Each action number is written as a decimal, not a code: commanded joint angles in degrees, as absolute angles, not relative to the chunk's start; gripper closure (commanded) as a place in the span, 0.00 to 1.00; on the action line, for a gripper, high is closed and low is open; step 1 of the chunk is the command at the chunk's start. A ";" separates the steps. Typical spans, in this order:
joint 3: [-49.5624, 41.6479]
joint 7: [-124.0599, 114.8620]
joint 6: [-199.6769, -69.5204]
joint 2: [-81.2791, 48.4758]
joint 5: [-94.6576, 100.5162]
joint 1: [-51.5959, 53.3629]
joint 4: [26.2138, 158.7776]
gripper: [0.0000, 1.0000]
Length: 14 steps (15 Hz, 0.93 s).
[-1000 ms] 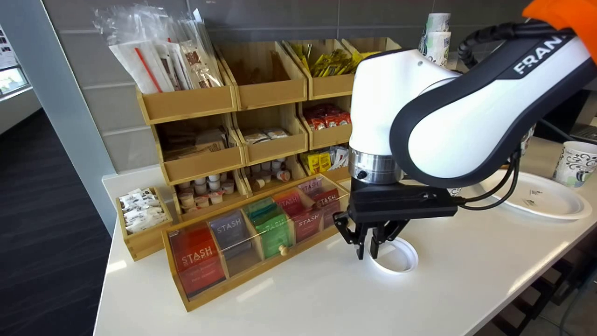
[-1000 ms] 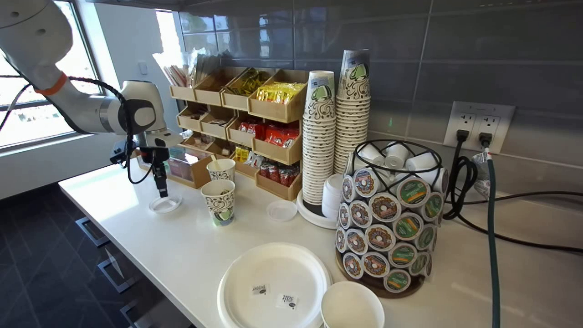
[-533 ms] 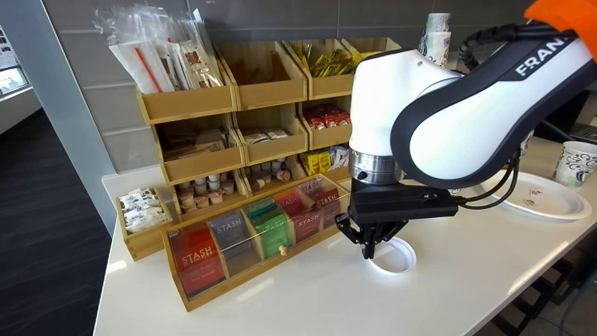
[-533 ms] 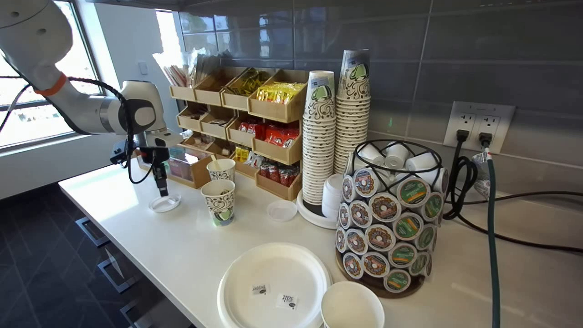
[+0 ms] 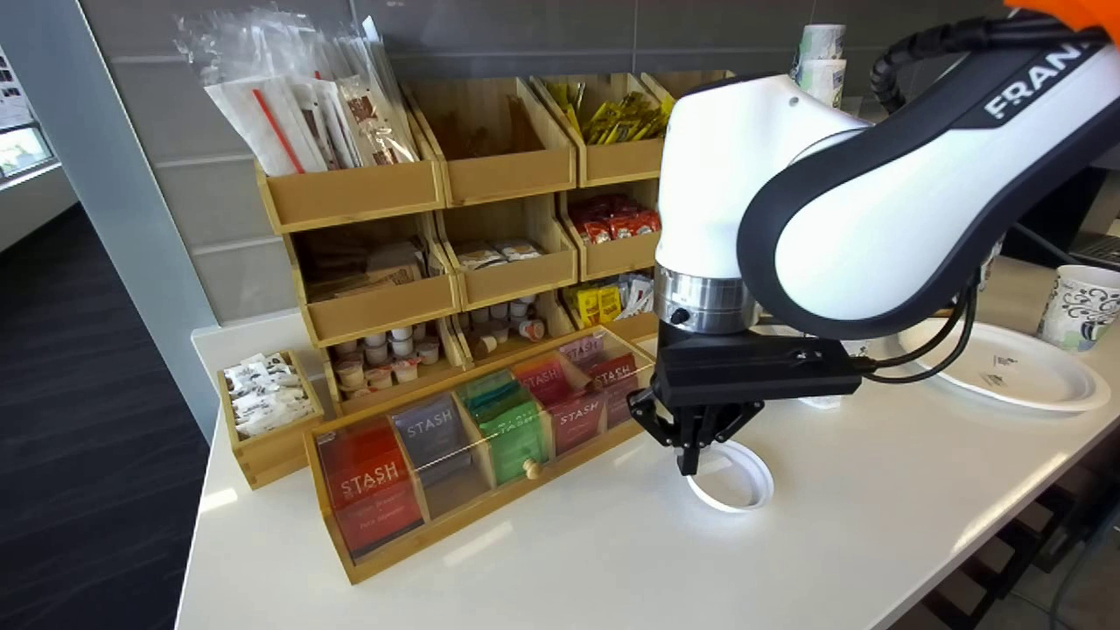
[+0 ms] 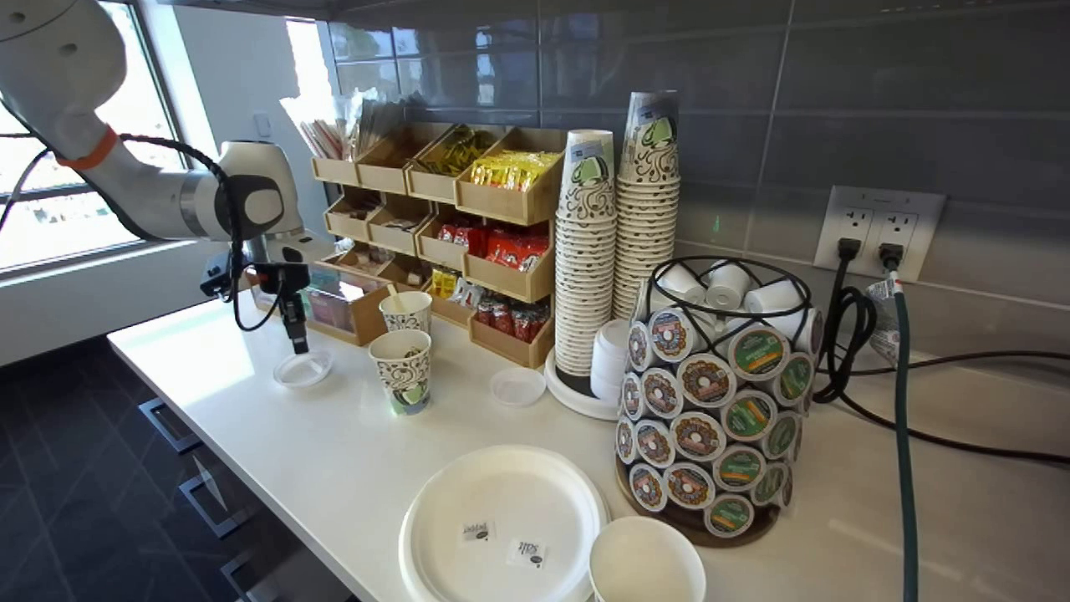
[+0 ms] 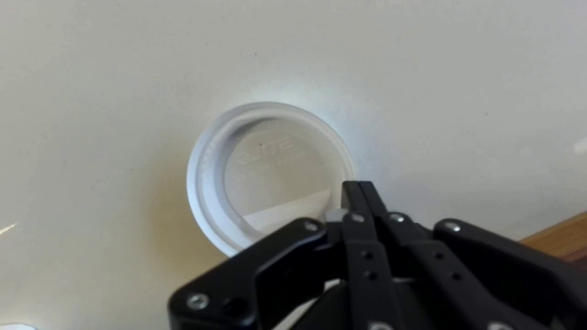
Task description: Pick up the paper cup lid and place it upside down on the paper cup to the right
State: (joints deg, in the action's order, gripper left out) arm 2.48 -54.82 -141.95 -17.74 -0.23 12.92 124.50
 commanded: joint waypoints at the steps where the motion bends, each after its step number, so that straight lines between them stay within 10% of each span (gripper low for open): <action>1: 1.97 -56.86 -140.27 -11.76 0.65 13.28 127.86 1.00; 14: 4.59 -66.38 -120.64 5.75 14.77 8.01 132.73 1.00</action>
State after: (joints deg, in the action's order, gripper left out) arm 2.70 -65.48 -129.73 2.41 10.85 9.53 133.74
